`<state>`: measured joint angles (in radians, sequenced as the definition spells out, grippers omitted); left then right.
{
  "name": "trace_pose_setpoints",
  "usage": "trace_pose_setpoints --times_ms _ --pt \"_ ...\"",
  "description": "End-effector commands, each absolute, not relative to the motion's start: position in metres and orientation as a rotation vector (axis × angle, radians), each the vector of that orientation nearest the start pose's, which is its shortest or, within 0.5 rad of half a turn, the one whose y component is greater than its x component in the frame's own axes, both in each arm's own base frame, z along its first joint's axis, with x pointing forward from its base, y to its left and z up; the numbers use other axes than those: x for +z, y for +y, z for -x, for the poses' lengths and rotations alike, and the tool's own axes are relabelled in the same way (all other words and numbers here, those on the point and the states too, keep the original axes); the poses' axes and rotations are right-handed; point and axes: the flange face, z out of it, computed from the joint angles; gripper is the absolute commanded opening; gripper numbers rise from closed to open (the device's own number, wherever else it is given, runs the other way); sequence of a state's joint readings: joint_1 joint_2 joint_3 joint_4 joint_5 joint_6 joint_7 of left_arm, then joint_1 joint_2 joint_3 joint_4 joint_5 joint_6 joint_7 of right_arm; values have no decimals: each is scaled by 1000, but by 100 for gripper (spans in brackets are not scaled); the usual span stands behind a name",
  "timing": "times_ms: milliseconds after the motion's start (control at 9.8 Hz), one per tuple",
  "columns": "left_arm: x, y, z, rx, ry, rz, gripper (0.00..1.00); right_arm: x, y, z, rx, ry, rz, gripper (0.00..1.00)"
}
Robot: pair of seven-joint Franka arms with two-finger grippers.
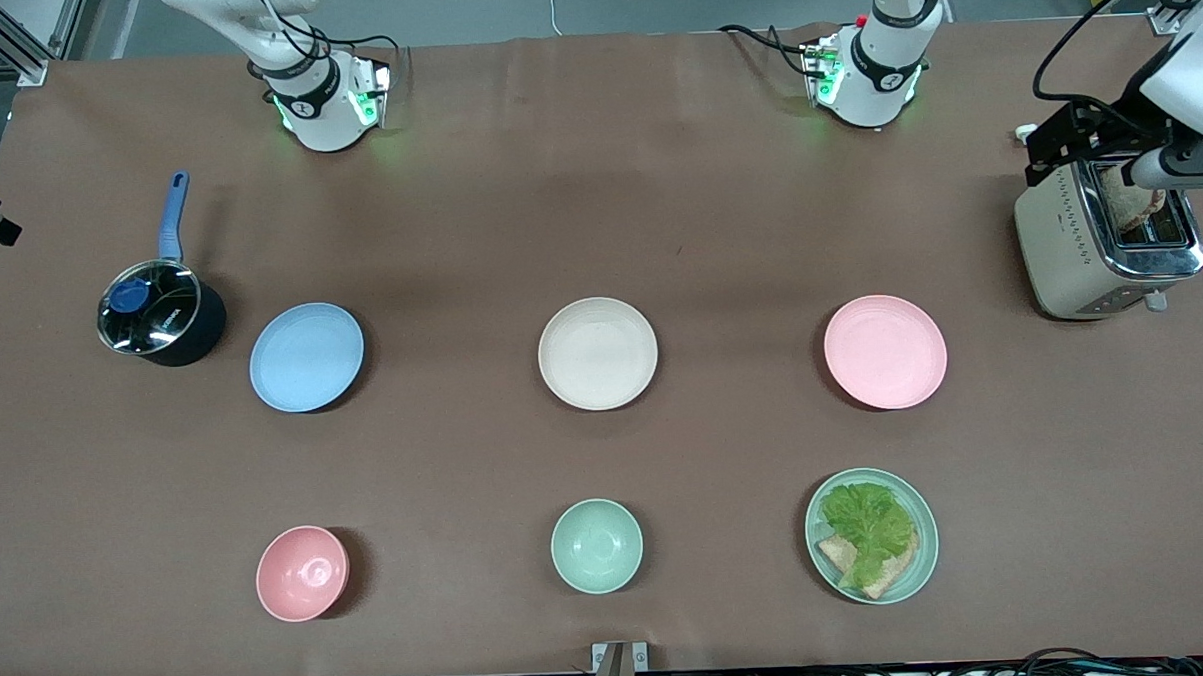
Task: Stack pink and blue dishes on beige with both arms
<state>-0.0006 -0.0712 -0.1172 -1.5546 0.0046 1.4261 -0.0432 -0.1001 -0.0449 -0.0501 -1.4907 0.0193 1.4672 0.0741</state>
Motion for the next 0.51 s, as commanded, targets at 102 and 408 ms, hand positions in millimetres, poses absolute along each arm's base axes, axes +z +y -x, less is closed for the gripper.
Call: trace_pose_setpoints --times_ms 102,408 --pt "666 -50 -519 87 85 3098 100 679 -79 -524 -27 343 3119 100" --pt "625 -24 -548 196 31 3112 100 678 -77 -525 -24 331 3120 100"
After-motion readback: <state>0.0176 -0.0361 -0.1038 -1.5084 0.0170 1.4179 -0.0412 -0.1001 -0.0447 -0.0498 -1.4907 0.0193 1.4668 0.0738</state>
